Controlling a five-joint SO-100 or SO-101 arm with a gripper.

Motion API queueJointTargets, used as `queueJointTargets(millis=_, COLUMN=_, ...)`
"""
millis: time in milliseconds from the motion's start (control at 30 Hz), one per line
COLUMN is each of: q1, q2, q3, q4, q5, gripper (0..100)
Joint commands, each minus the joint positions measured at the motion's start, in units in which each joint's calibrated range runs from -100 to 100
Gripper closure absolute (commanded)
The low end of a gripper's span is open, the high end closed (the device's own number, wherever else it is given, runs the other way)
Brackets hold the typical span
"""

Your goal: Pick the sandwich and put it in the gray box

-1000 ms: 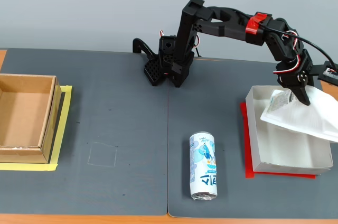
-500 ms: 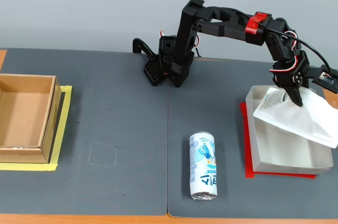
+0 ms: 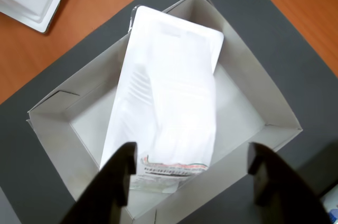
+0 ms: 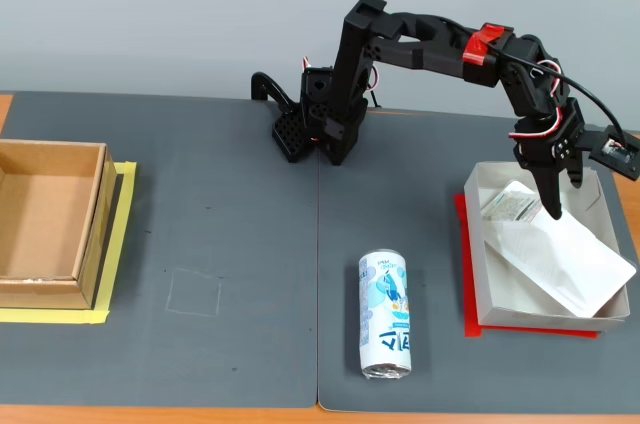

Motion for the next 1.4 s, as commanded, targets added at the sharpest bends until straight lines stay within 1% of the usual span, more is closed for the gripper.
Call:
queueJointTargets(millis=0, q1=1.53, q2=-4.79, q3=-2.44, q4=-0.64, q5=0.21, gripper=76)
queueJointTargets(millis=200, q1=5.48, q2=-8.27, q3=-2.62, q4=-0.03, q5=0.47, gripper=76)
queueJointTargets(millis=433, q1=12.42, q2=-14.79, q3=-2.07, q4=0.14, q5=6.31, gripper=77)
queueJointTargets(millis=500, q1=14.96, q2=-16.66, q3=-2.07, q4=0.23, q5=7.35, gripper=81)
queueJointTargets(millis=633, q1=20.70, q2=-20.22, q3=-0.63, q4=0.14, q5=8.86, gripper=96)
queueJointTargets(millis=667, q1=22.12, q2=-21.32, q3=0.37, q4=0.14, q5=9.22, gripper=98)
queueJointTargets(millis=833, q1=28.91, q2=-27.43, q3=7.70, q4=-0.64, q5=10.99, gripper=98)
queueJointTargets(millis=1133, q1=43.45, q2=-38.53, q3=24.25, q4=-0.81, q5=10.94, gripper=98)
queueJointTargets(millis=1200, q1=45.24, q2=-41.25, q3=28.59, q4=-2.90, q5=10.94, gripper=98)
queueJointTargets(millis=1367, q1=46.51, q2=-49.98, q3=42.88, q4=-12.27, q5=10.68, gripper=98)
